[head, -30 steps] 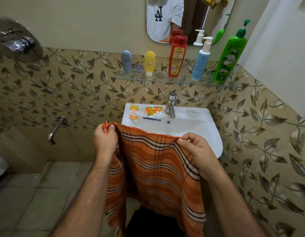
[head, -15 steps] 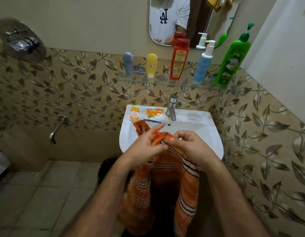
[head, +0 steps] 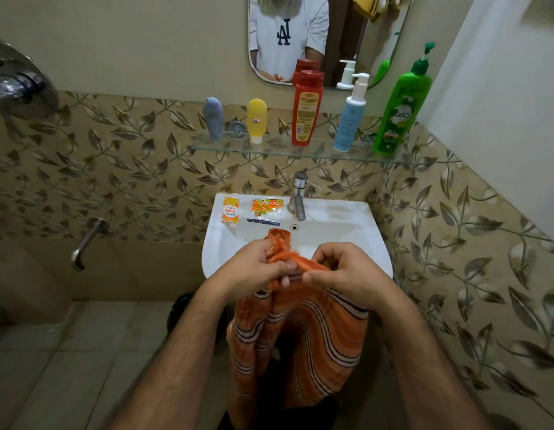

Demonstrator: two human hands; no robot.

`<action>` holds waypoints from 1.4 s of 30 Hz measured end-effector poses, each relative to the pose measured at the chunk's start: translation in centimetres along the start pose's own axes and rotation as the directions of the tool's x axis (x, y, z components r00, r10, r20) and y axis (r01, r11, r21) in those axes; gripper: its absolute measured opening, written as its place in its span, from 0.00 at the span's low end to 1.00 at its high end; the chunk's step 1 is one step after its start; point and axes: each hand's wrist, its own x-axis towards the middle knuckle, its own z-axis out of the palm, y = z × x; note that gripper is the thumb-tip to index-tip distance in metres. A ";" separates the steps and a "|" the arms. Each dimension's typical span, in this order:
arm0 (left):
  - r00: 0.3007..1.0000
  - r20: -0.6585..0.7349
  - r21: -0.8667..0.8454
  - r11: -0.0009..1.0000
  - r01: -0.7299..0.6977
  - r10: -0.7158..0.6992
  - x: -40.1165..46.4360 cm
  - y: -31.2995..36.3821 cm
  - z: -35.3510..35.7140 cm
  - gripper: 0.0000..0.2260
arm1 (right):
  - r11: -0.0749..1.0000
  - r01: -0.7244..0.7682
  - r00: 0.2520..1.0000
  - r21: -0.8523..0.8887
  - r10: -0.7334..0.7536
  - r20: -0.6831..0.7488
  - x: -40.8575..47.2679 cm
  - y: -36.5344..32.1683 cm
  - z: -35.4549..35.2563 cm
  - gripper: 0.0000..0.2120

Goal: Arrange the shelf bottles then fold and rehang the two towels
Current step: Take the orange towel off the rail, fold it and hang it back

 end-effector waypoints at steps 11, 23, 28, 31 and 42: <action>0.795 -0.598 -0.115 0.992 0.042 -0.103 0.8 -1.0 -0.5 0.02 | 0.996 -0.091 0.995 -0.002 0.091 -0.045 -0.9 1.5 -2.5 0.06; 0.624 -0.757 -0.221 0.975 0.034 -0.194 1.4 -1.4 0.5 0.06 | 0.972 0.024 0.960 0.234 0.043 -0.278 -1.5 4.6 -4.6 0.05; 0.613 -0.766 -0.212 0.976 0.043 -0.193 0.9 -1.4 1.5 0.06 | 0.941 0.072 0.943 0.330 0.044 -0.331 -1.8 5.8 -4.8 0.05; 0.618 -0.759 -0.219 0.974 0.057 -0.207 0.5 -1.2 2.0 0.07 | 0.935 0.137 0.940 0.327 -0.018 -0.340 -2.0 5.9 -4.6 0.05; 0.798 -0.572 -0.312 0.950 0.002 -0.190 -1.6 -1.1 3.0 0.08 | 0.501 0.121 0.874 0.857 -0.463 0.147 -5.3 -0.1 -2.4 0.10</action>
